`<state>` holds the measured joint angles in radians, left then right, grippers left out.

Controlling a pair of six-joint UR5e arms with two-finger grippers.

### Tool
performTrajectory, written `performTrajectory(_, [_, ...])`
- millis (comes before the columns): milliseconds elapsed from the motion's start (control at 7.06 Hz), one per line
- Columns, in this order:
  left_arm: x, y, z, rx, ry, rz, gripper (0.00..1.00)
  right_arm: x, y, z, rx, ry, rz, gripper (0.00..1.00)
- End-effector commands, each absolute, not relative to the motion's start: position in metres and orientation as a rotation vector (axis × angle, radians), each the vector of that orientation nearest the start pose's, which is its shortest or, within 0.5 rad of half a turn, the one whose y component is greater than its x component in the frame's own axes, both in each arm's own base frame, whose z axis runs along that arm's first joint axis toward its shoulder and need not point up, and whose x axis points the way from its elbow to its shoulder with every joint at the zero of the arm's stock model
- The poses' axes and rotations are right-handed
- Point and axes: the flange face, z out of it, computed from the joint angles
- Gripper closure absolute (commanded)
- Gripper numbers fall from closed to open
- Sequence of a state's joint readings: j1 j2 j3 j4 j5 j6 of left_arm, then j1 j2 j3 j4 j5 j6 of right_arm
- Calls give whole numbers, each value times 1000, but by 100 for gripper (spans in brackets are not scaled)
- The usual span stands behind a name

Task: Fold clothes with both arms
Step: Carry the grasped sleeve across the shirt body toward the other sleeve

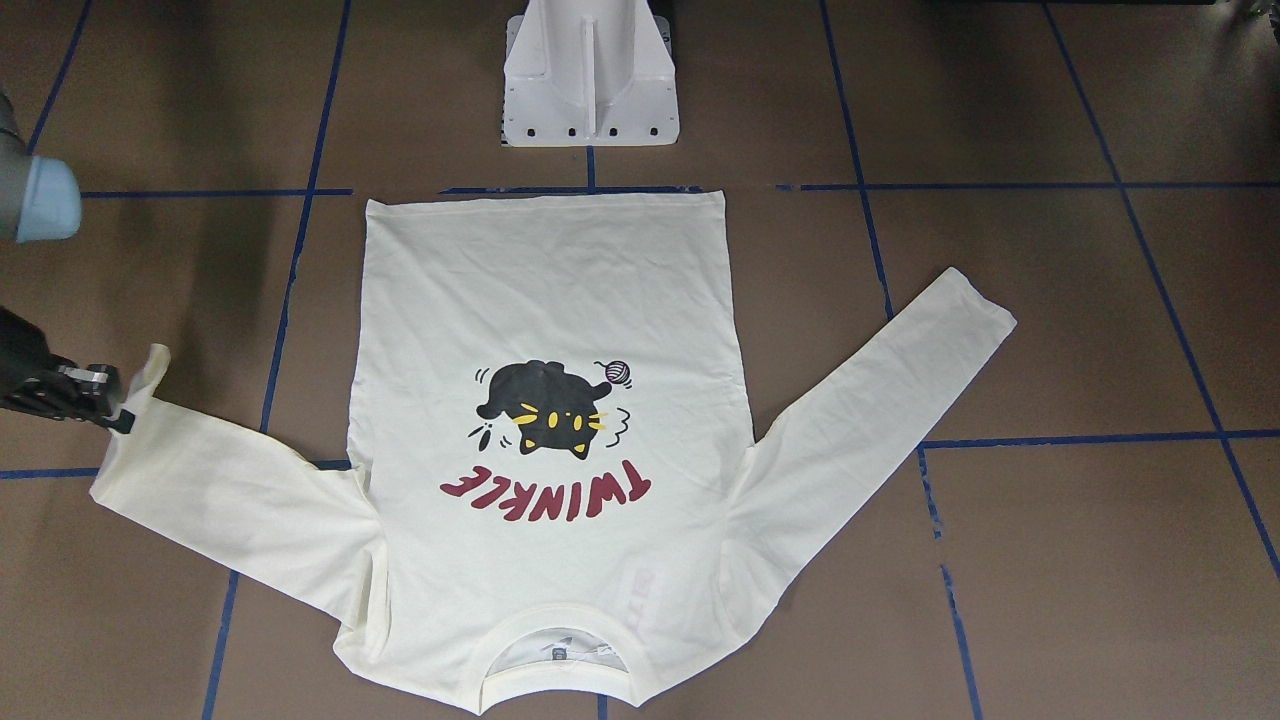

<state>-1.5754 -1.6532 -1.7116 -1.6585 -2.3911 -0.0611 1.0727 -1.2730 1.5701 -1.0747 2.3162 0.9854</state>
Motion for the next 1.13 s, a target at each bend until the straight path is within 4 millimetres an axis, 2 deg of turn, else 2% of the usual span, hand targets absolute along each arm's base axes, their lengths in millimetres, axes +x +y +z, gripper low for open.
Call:
performTrajectory(0, [-61, -527, 534, 290, 855, 83, 0, -400, -562, 263, 103, -1123, 324, 100])
performTrajectory(142, [-60, -521, 540, 319, 855, 98, 0, -450, -560, 183, 122, -1120, 345, 100])
performTrajectory(283, [-60, -519, 542, 328, 856, 103, 0, -516, -557, 115, 119, -1105, 305, 100])
performTrajectory(425, [-60, -519, 547, 322, 855, 100, 0, -601, -538, 56, 170, -1078, 392, 100])
performTrajectory(567, [-60, -519, 548, 321, 855, 99, 0, -656, -503, 33, 230, -1049, 424, 100])
performTrajectory(709, [-60, -519, 548, 322, 855, 100, 0, -670, -488, 31, 259, -1048, 423, 100])
performTrajectory(850, [-60, -519, 546, 324, 855, 100, 0, -683, -481, 37, 295, -1101, 424, 76])
performTrajectory(992, [-59, -518, 543, 324, 858, 97, 0, -696, -488, 54, 318, -1099, 437, 1])
